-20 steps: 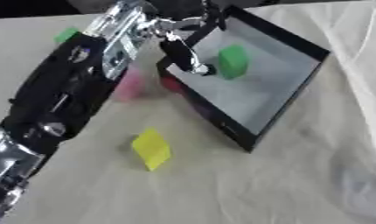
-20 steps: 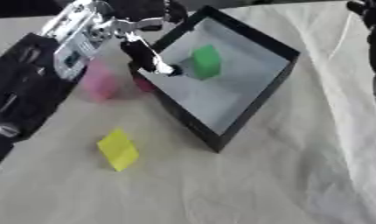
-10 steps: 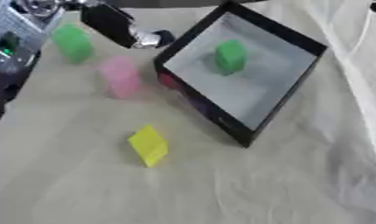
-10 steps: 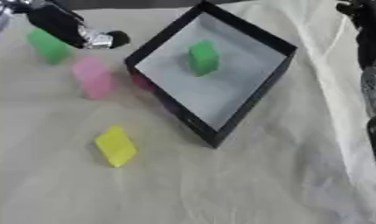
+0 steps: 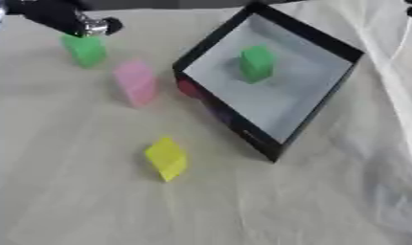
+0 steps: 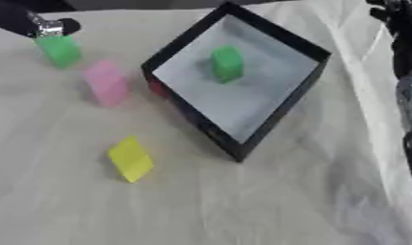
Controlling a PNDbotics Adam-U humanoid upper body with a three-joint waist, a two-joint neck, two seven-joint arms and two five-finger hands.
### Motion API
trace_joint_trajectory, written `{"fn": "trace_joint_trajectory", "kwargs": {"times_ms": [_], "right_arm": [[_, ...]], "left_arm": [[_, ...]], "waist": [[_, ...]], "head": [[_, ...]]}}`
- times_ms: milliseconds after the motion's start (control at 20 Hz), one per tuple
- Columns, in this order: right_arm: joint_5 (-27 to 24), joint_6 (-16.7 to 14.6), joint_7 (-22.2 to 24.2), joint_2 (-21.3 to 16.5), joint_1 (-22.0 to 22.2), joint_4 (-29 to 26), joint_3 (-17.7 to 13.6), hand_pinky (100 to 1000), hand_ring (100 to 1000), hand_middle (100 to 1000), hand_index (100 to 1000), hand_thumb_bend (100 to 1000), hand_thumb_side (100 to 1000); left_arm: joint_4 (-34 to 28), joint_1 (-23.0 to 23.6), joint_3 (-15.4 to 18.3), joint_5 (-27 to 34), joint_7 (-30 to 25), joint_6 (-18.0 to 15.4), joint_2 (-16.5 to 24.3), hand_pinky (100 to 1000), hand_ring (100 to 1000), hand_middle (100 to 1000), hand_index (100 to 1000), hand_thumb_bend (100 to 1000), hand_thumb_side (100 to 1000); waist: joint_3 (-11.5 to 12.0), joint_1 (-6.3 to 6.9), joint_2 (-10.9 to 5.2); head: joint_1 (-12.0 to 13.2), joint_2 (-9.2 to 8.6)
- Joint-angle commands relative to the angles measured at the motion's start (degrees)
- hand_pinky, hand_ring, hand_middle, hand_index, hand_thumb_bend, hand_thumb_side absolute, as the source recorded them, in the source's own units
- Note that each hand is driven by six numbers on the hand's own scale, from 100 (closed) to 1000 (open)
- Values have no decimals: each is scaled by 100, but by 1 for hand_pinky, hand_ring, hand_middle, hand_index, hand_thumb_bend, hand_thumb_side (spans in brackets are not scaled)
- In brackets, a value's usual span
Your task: Pick up objects on the table and place them in the box.
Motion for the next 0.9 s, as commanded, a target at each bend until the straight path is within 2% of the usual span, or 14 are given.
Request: {"fn": "trace_joint_trajectory", "kwargs": {"times_ms": [50,450,700,900], "right_arm": [[-1,-2,-2,-179,-65,-48,-38,868,783,818,890,167,507],[16,16,37,-174,-109,-48,-2,869,783,818,890,162,513],[37,20,48,-198,-132,-64,3,869,783,817,890,160,516],[55,31,70,-215,-171,-71,25,869,783,817,891,156,520]], "left_arm": [[469,-183,210,-124,66,67,14,873,817,807,883,427,631],[1468,-500,276,-647,89,230,-294,881,830,820,890,463,635],[1969,-662,549,-925,224,241,-366,895,843,831,895,489,597],[2210,-844,727,-1084,37,269,-372,904,852,840,906,526,616]], "waist": [[2,-76,-167],[-58,-48,-74],[-145,-8,40],[-190,35,135]], "head": [[52,-70],[88,-173],[95,-278],[108,-325]]}}
